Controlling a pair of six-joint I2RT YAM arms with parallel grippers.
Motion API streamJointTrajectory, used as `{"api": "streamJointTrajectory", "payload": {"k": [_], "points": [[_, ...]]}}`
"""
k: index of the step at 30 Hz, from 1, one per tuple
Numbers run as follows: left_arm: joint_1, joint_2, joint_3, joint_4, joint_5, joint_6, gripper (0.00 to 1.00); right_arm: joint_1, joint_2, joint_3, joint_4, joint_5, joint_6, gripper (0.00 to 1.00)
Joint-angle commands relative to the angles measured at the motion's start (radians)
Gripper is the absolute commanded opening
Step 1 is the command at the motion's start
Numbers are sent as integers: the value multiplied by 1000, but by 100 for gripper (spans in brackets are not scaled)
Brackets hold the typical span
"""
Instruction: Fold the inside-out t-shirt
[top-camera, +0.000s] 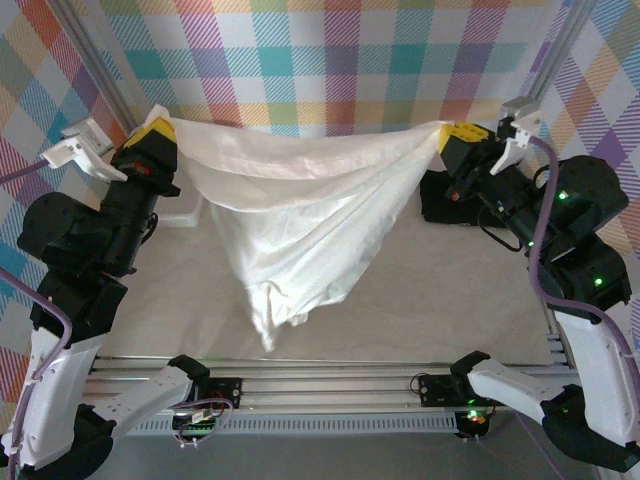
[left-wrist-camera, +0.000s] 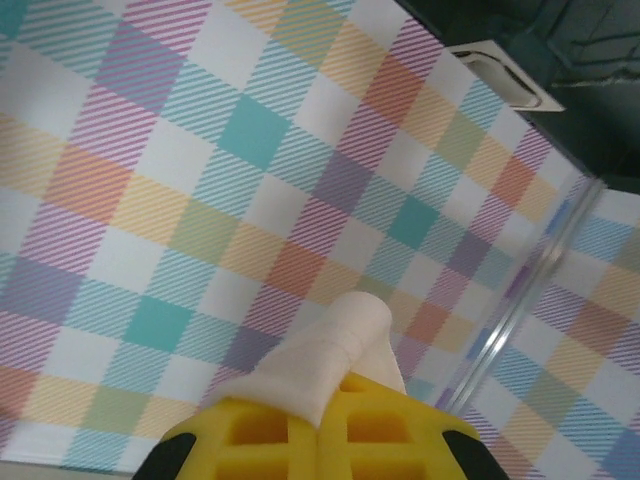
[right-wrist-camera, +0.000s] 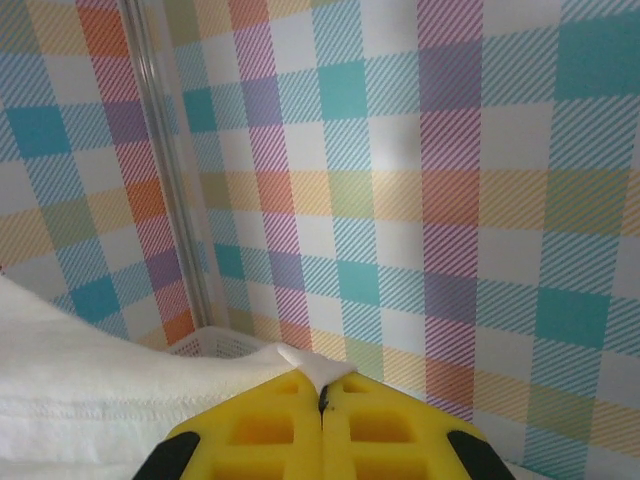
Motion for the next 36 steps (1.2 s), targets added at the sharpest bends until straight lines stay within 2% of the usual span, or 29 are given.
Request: {"api": "streamJointTrajectory", "payload": {"k": [1, 6, 9, 17, 20, 22, 25, 29, 36], "points": [[9, 54, -27, -80, -88, 93, 0, -2, -2, -69, -2, 18, -19, 0], [19, 183, 35, -98, -20, 120, 0, -2, 20, -163, -15, 3, 12, 0], [23, 273, 100, -133, 40, 135, 0, -3, -3, -289, -4, -1, 46, 0], [29, 301, 24, -110, 250, 138, 0, 7, -104, -838, 83, -116, 138, 3], [29, 297, -8, -126, 341, 133, 0, 16, -112, -961, 120, -102, 133, 16], [29, 290, -46, -122, 399, 119, 0, 38, -100, -973, 123, -53, 92, 33], [30, 277, -99, -113, 431, 101, 0, 113, -95, -954, 171, 43, -15, 47], [29, 271, -128, -112, 435, 89, 0, 216, -52, -939, 316, 41, -143, 62], [29, 271, -130, -131, 441, 86, 0, 431, 178, -863, 524, 122, -317, 73]]}}
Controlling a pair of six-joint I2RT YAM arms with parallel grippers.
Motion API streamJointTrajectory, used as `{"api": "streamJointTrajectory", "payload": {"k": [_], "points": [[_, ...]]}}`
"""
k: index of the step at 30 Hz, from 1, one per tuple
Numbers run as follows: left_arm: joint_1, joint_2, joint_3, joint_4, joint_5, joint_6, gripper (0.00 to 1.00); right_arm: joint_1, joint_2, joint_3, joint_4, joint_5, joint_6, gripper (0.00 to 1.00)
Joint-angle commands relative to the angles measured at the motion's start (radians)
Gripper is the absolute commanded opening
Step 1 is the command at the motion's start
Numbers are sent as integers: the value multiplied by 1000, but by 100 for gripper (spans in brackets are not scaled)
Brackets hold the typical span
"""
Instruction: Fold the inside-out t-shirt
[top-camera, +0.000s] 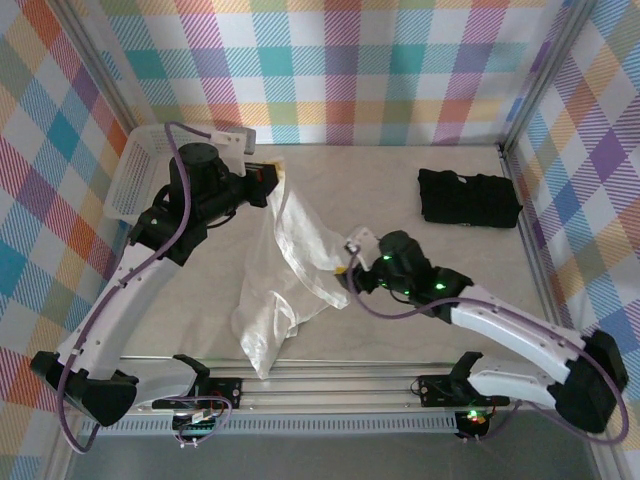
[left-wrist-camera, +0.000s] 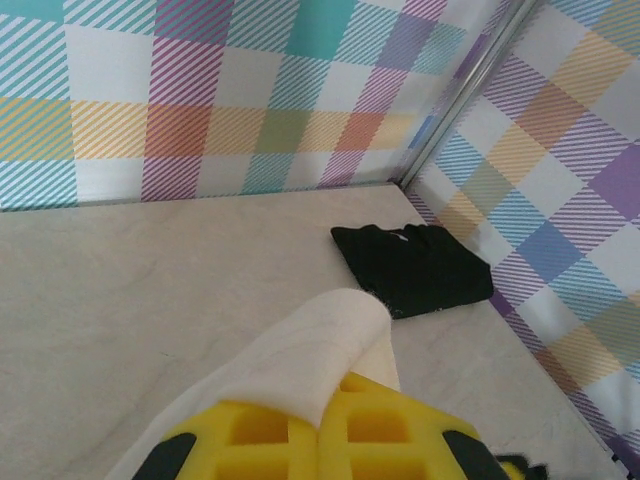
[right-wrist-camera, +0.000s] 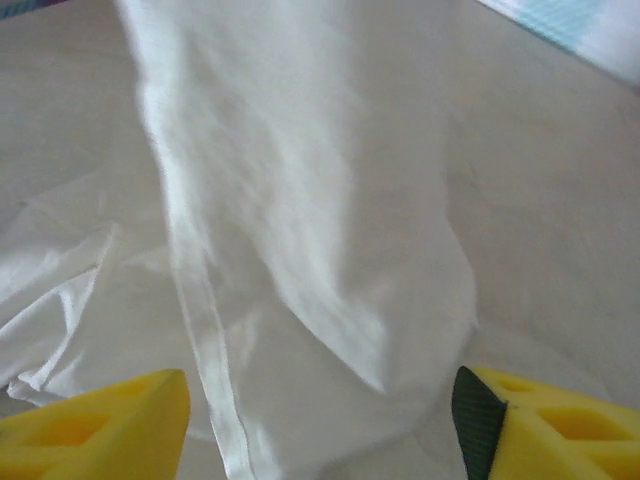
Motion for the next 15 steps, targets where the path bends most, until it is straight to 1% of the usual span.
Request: {"api": "streamJointTrajectory", "payload": {"k": [1, 5, 7, 15], "points": [[10, -25, -2, 15, 20, -8, 0, 84, 118, 66, 186, 68, -132, 73], [10, -27, -5, 14, 17, -11, 0, 104, 240, 108, 285, 49, -124, 68], [10, -27, -6, 16, 19, -11, 0, 104, 289, 133, 306, 34, -118, 66], [10, -27, -12, 18, 14, -14, 0, 103, 446, 237, 349, 40, -108, 68]]}}
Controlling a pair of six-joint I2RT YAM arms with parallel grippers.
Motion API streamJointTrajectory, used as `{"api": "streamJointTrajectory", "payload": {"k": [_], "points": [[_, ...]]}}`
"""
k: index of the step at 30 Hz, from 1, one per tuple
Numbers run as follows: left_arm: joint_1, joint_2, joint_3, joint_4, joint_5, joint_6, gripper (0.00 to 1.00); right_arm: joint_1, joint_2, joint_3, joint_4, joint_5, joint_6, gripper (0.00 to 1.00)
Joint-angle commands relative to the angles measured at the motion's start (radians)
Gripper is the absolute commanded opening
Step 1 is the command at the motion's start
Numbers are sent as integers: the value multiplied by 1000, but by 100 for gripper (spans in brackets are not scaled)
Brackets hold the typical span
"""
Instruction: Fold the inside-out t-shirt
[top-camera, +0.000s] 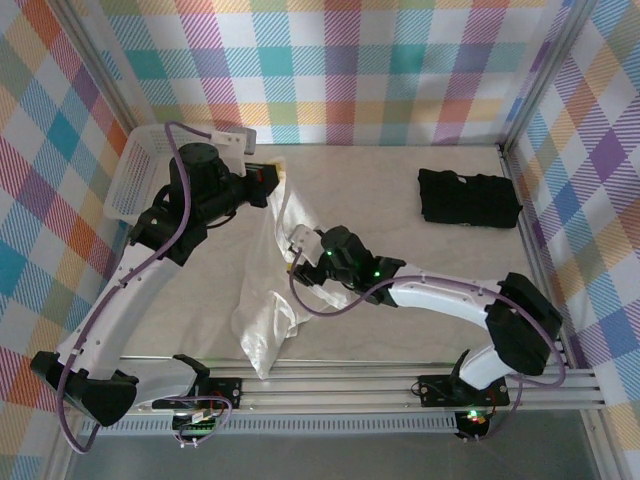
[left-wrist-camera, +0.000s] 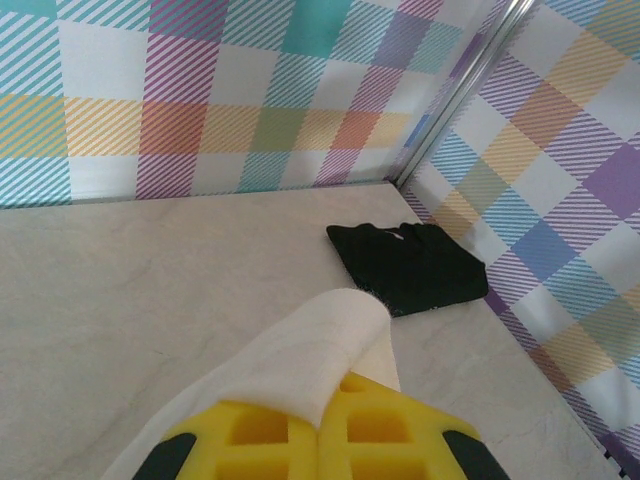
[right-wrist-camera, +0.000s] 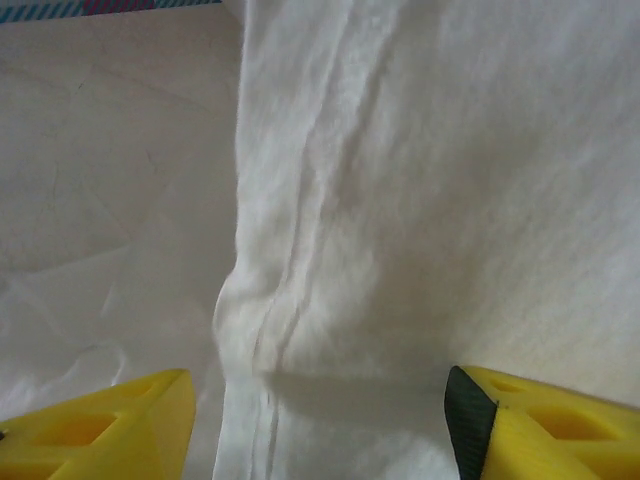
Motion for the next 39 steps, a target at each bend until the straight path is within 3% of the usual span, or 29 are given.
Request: {"api": "streamJointTrajectory", "payload": {"k": [1, 7, 12, 25, 36, 39], "points": [[9, -28, -12, 18, 6, -9, 0, -1, 47, 61, 68, 3, -9, 65], [10, -26, -12, 10, -13, -4, 0, -2, 19, 43, 61, 31, 5, 30], [10, -27, -16, 15, -21, -4, 0, -20, -40, 6, 34, -5, 38, 11], [10, -21, -24, 16, -29, -5, 0, -96, -96, -12, -7, -135, 123, 18], [10, -17, -35, 20, -52, -4, 0, -123, -107, 2, -46, -150, 173, 0], [10, -10, -47, 25, -76, -5, 0, -148, -155, -22, -64, -183, 195, 0]]}}
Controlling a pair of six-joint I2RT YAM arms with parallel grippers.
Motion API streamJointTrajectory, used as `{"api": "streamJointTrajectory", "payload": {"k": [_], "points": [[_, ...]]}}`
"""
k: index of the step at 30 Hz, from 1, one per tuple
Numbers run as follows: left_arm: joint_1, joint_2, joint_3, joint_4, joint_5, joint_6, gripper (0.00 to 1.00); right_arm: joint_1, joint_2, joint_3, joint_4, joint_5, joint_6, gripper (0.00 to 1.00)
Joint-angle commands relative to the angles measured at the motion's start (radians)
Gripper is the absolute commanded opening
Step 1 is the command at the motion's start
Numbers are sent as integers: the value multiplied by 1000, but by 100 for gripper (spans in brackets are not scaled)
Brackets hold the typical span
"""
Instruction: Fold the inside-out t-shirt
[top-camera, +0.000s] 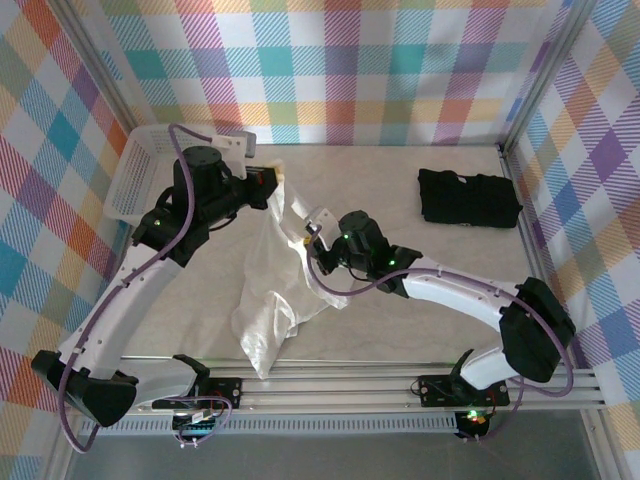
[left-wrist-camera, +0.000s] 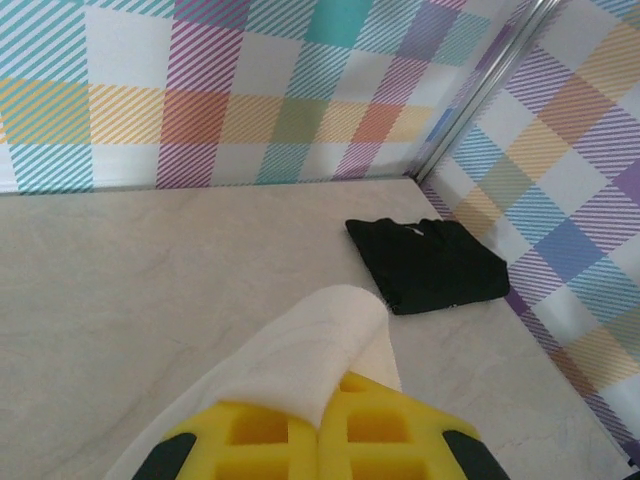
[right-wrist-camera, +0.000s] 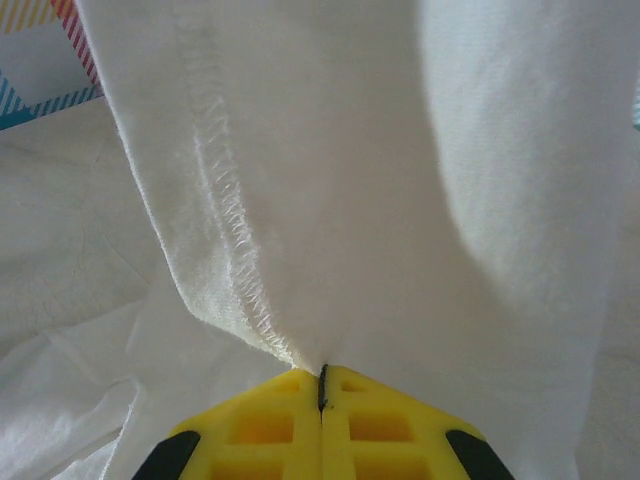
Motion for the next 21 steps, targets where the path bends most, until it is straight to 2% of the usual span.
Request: {"api": "streamJointTrajectory", "payload": {"k": [1, 7, 13, 17, 21], "points": [[10, -1, -16, 29, -38, -2, 0, -36, -91, -24, -23, -62, 48, 0], [10, 74, -31, 44, -65, -4, 0, -137, -189, -66, -74, -252, 161, 0], [10, 193, -21, 88, -30, -29, 2, -226, -177, -64, -83, -422, 278, 0], [11, 301, 39, 73, -27, -32, 24, -286, -139, -81, 0, -504, 381, 0], [18, 318, 27, 40, -121, -43, 46, -338, -105, -92, 72, -561, 476, 0]]}}
